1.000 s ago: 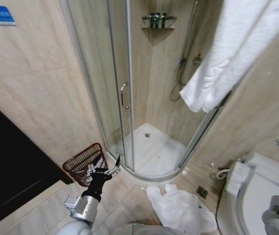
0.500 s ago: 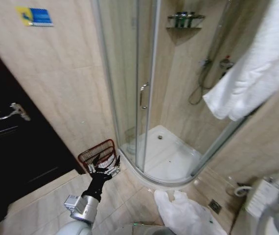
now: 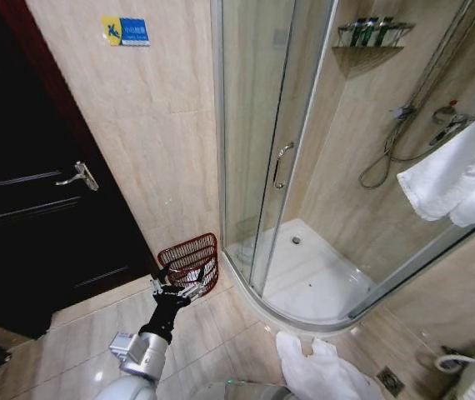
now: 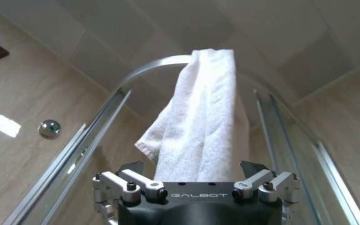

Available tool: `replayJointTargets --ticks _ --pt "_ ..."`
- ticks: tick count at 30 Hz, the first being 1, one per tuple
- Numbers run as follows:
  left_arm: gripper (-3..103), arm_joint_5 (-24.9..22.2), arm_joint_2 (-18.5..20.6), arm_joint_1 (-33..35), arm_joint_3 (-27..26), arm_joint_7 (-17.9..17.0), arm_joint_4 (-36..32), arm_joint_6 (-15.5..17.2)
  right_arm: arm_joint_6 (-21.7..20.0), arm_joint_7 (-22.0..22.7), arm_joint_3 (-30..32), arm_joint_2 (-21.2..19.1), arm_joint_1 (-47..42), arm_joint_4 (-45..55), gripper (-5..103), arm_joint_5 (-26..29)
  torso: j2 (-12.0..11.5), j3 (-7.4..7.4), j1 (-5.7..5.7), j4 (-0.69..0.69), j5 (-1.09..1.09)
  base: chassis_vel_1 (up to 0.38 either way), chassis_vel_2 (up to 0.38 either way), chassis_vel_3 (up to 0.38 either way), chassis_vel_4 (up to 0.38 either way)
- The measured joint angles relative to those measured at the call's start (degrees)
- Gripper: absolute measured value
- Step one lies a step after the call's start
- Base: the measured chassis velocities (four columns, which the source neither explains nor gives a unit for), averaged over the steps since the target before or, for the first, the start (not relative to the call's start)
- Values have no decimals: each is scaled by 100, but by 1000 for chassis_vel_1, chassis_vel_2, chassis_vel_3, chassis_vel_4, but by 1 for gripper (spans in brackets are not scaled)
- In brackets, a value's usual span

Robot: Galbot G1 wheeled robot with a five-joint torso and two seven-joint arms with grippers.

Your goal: Discard the used towel into the hamper.

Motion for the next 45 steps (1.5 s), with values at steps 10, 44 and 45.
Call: replayJointTargets --ticks 10,44,45 --pt "100 0 0 0 1 0 0 0 -612 50 -395 -1502 1363 -1205 100 63 0 0 1 1 1 0 0 0 0" --pt "100 0 0 0 1 0 0 0 -1762 629 -2816 -2192 4052 -2006 100 2131 0 0 1 1 -2 0 0 0 0" --pt "100 0 -1 0 0 0 0 0 -1791 655 -2905 -2232 4161 -2010 100 2167 0 0 0 2 -2 0 0 0 0"
